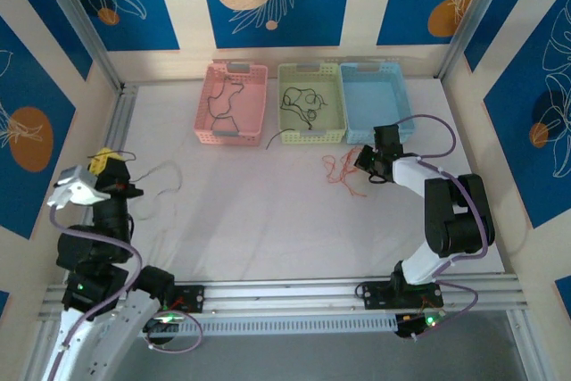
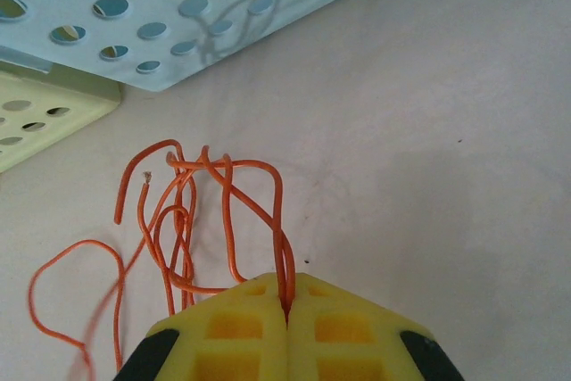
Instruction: Untangle the cables
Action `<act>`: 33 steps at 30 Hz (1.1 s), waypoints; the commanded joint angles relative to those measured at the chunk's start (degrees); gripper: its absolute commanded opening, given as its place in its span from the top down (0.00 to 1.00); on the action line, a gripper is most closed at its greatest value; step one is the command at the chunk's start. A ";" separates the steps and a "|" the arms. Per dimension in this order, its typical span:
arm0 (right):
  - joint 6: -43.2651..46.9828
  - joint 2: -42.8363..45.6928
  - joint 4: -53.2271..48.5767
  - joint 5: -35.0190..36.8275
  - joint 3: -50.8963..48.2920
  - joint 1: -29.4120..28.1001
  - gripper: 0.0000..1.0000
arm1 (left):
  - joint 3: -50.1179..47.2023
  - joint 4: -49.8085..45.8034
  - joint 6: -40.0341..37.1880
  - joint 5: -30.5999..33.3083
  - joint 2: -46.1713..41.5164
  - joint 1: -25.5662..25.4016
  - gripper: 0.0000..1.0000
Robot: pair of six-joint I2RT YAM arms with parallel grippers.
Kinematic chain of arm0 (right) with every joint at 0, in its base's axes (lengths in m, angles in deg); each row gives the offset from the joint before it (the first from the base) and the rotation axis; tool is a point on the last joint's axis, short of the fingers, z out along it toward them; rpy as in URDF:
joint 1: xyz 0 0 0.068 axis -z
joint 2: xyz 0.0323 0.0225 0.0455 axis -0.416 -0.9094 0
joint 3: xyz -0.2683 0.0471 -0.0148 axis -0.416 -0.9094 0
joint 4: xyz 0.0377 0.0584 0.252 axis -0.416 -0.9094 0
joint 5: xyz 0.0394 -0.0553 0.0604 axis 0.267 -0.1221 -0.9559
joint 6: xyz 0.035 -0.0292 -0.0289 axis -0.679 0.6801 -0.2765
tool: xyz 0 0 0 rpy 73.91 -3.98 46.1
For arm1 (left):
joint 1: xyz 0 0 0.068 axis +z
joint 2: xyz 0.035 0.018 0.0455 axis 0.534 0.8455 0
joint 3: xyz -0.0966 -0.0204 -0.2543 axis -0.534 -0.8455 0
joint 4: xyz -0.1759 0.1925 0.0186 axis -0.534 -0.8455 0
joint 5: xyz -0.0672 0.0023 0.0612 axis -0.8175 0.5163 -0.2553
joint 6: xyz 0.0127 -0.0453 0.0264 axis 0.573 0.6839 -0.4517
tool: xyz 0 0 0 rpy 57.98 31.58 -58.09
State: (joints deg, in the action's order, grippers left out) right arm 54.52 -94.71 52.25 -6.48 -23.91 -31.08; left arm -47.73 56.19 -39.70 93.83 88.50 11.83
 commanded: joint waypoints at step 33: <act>0.73 -0.85 -1.11 2.35 2.04 -2.20 1.00 | 66.10 8.22 5.11 -45.14 86.78 0.14 1.00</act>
State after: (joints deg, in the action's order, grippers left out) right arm 54.78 -94.91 52.17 -5.70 -23.85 -32.81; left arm 12.75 63.67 -35.05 51.65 172.50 11.92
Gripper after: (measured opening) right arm 0.059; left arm 0.063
